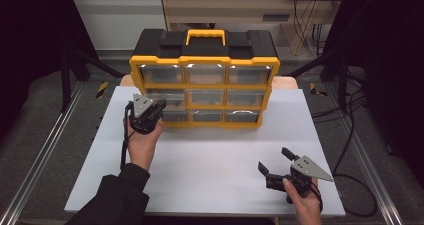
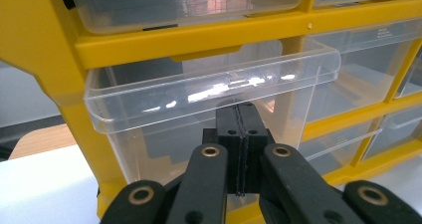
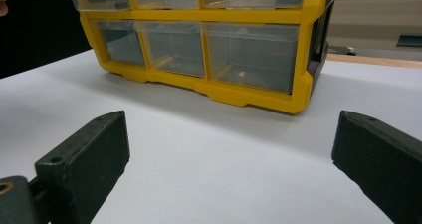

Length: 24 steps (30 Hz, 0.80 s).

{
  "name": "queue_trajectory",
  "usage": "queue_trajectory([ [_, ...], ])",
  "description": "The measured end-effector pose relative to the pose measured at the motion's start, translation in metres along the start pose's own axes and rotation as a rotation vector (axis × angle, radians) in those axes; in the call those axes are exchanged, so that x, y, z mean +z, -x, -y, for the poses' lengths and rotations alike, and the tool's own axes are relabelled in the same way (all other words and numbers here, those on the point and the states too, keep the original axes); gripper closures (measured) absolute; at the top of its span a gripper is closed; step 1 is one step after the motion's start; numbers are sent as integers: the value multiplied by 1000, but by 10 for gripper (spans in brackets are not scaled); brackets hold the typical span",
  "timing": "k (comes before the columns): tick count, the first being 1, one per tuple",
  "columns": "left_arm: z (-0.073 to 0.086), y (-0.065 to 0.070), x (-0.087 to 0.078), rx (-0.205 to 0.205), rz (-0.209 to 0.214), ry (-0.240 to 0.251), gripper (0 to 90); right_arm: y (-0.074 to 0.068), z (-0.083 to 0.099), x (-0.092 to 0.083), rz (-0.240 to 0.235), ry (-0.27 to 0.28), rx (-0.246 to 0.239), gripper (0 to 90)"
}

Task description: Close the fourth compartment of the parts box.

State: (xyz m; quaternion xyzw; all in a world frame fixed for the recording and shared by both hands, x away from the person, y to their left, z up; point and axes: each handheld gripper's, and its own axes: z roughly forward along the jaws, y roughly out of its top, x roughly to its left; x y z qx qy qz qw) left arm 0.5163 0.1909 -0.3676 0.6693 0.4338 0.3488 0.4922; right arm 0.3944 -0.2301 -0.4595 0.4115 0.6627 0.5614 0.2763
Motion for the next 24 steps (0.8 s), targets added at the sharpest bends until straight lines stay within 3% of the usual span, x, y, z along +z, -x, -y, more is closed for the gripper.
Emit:
queue_trajectory([
  [24, -3, -2, 8, 14, -12, -13, 900, 0, 1, 1, -1, -8, -18, 23],
])
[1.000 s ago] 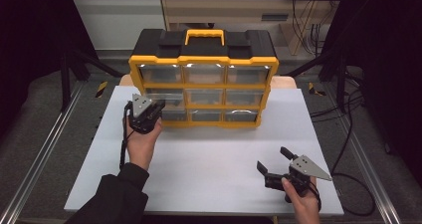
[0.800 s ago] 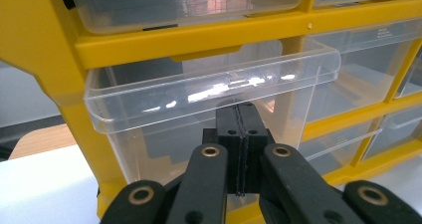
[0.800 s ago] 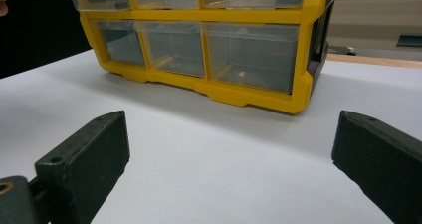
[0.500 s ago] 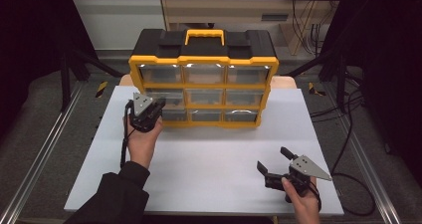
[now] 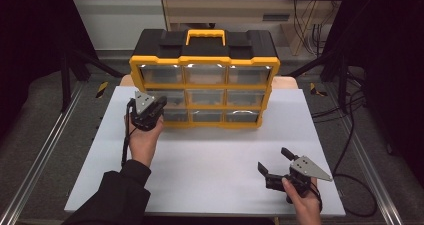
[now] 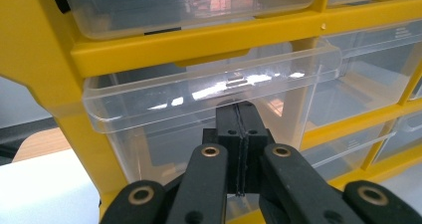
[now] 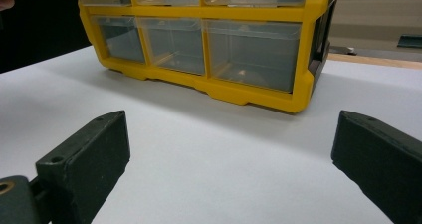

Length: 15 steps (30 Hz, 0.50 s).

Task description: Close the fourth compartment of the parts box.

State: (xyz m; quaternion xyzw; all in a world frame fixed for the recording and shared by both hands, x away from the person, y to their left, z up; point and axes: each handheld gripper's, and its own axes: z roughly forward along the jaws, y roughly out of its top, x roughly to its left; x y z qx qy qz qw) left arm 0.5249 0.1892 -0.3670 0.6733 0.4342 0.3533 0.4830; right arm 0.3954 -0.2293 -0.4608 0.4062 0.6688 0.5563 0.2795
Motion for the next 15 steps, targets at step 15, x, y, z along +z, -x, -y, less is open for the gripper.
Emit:
queue_trajectory([
  [15, -1, 0, 2, 6, -1, -4, 900, 0, 0, 1, -2, -2, 2, 24],
])
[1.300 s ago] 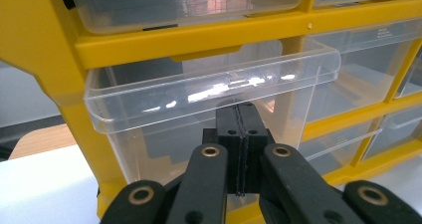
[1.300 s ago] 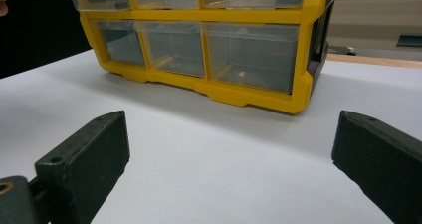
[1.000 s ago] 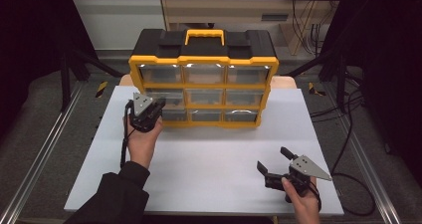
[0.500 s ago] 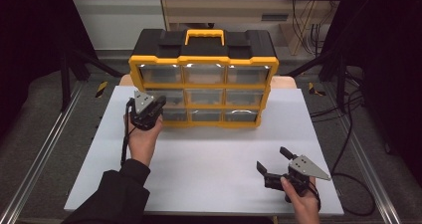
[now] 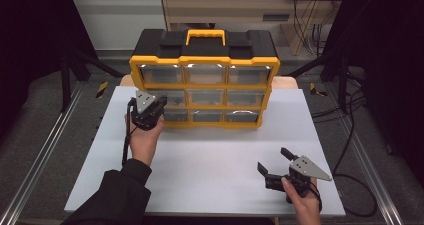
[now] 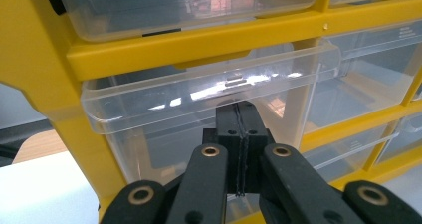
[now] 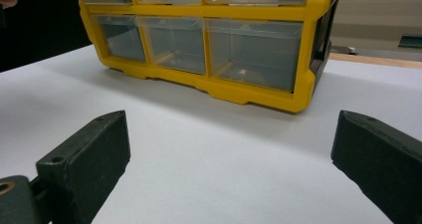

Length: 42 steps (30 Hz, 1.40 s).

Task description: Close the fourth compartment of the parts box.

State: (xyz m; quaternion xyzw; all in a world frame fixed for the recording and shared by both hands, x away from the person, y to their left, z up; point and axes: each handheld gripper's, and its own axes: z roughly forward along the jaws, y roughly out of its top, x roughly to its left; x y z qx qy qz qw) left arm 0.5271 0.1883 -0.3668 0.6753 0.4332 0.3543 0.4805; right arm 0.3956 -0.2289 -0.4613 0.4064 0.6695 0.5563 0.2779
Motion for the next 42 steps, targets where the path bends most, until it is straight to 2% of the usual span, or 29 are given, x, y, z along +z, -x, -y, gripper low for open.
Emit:
queue_trajectory([
  [42, 1, 0, 10, 0, -5, -5, 900, 2, 0, -2, 5, 9, -7, 32],
])
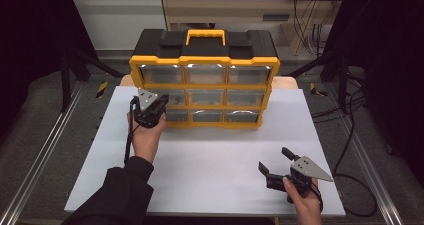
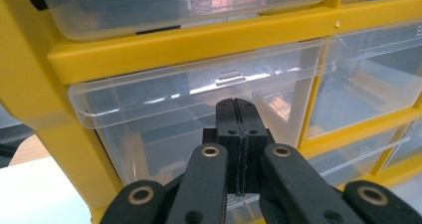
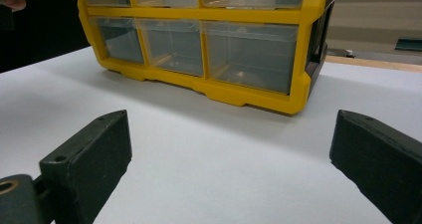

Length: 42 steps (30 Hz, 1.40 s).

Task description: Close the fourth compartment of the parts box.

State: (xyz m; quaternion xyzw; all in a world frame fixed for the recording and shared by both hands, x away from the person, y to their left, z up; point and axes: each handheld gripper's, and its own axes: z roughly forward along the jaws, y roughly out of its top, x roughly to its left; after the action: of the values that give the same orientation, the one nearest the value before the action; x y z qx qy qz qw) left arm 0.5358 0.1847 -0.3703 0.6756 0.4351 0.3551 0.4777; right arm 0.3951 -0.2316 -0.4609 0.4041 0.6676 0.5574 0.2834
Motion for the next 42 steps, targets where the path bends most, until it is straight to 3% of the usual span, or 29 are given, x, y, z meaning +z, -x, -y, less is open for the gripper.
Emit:
queue_trajectory([
  [13, 2, 3, 8, 4, 8, 10, 900, 2, 1, 1, 3, 0, 11, 30],
  [28, 2, 3, 7, -5, 12, 4, 900, -3, 2, 5, -1, -12, -18, 29],
  [42, -6, 8, -15, -3, 62, 38, 900, -3, 3, 6, -1, -11, -14, 29],
])
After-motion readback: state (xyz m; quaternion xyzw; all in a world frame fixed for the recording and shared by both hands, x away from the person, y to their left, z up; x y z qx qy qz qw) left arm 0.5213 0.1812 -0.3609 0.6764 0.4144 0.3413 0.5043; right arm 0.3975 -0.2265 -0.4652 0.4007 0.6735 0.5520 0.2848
